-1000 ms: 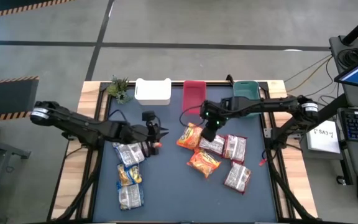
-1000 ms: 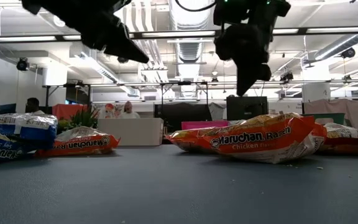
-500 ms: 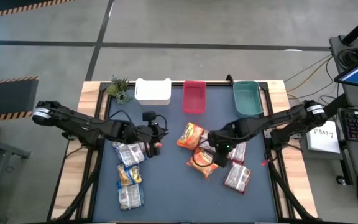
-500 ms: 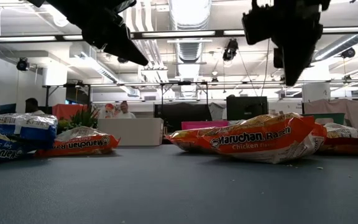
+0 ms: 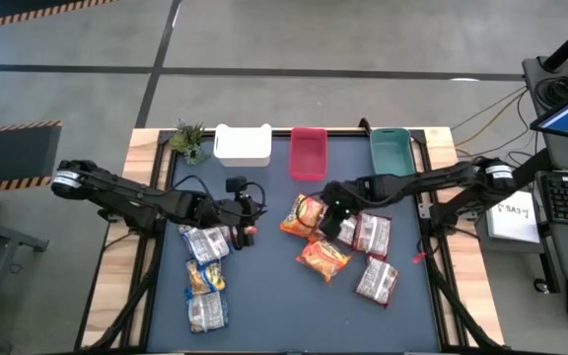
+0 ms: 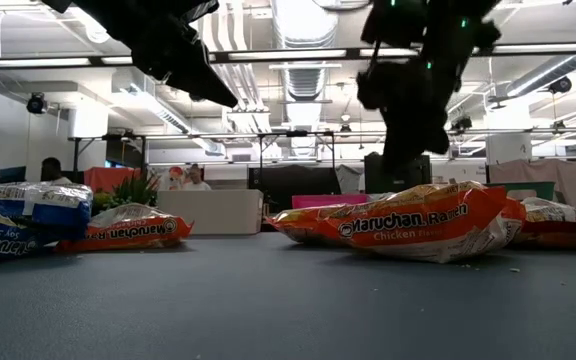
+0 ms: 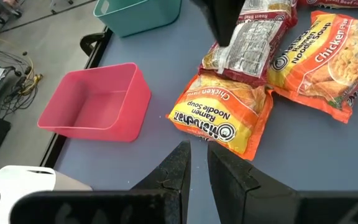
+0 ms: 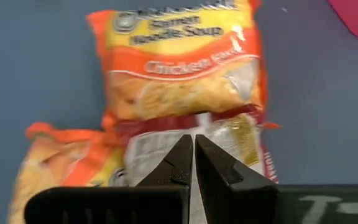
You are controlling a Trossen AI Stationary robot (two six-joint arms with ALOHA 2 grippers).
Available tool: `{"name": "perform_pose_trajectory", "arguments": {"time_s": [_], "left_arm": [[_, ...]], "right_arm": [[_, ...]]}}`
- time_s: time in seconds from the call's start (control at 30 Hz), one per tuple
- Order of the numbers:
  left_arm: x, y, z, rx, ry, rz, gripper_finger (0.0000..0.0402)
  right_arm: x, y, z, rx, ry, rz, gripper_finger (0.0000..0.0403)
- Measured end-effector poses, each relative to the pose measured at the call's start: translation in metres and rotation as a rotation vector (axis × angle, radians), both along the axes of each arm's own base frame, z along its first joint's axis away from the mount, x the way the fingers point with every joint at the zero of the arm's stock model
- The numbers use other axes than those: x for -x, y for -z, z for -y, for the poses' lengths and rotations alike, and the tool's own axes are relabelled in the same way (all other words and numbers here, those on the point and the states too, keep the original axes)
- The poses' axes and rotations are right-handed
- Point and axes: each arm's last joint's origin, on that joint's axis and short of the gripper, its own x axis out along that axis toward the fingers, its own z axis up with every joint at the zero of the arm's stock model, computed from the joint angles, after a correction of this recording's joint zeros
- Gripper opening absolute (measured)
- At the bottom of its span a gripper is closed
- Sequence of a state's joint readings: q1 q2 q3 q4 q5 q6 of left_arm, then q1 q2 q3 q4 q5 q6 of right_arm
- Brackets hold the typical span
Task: Sort Maruchan noodles
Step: Put the top right orange noodle pack into the red bin
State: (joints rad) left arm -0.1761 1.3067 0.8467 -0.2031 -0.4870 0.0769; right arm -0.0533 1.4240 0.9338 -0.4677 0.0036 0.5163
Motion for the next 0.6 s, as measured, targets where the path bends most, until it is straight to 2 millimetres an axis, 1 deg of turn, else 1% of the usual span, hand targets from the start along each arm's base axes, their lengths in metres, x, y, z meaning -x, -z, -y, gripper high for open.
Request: {"name": "perform_pose_trajectory", "arguments": {"time_s": [0.17, 0.3, 0.4, 0.5, 0.6], "left_arm": [[0.0, 0.0, 0.0, -0.007, 0.004, -0.001, 0.0038], [-0.001, -0.001, 0.0, -0.007, 0.004, 0.015, 0.0038], [-0.002, -0.002, 0.0, -0.004, 0.004, 0.027, 0.0038], [-0.002, -0.003, 0.0, -0.002, 0.002, 0.033, 0.0038], [-0.002, -0.003, 0.0, -0.003, 0.004, 0.037, 0.0038]], "right_arm": [[-0.003, 0.016, 0.008, -0.002, 0.03, 0.019, 0.0009], [-0.012, 0.033, 0.009, -0.005, 0.028, 0.03, 0.0009], [-0.021, 0.041, 0.009, -0.007, 0.025, 0.065, 0.0009], [-0.033, 0.044, 0.01, 0.002, 0.026, 0.159, 0.0009], [-0.045, 0.038, 0.012, 0.015, 0.02, 0.257, 0.0009]]}}
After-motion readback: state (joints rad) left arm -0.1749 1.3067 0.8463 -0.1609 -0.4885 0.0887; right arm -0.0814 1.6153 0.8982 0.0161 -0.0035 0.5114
